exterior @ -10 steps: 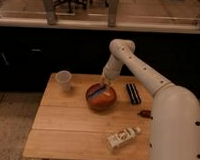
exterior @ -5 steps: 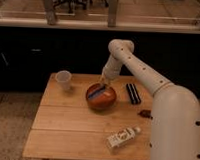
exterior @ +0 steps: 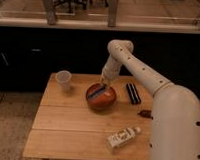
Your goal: Place the white sponge in the ceramic bowl
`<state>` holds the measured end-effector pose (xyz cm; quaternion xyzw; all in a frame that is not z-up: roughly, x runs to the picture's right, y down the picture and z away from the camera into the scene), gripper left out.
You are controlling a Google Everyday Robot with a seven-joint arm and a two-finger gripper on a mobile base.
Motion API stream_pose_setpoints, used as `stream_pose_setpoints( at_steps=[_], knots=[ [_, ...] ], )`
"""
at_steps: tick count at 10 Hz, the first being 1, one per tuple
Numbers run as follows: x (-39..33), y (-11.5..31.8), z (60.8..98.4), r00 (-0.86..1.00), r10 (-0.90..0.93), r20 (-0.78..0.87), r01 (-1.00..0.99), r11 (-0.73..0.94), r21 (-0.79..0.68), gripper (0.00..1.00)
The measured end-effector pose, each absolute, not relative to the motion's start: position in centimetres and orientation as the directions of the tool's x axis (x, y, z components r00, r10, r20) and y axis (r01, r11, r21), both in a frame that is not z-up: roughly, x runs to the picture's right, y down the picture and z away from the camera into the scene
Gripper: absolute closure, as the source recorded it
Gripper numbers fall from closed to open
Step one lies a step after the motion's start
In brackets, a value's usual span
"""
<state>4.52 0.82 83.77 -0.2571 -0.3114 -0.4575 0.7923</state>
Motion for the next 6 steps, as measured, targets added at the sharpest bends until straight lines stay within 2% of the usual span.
stream_pose_setpoints(
  at_steps=[6],
  knots=[
    [4.51, 0.90, 83.81, 0.391, -0.583, 0.712, 0.889, 0.441, -0.127, 0.98]
  ],
)
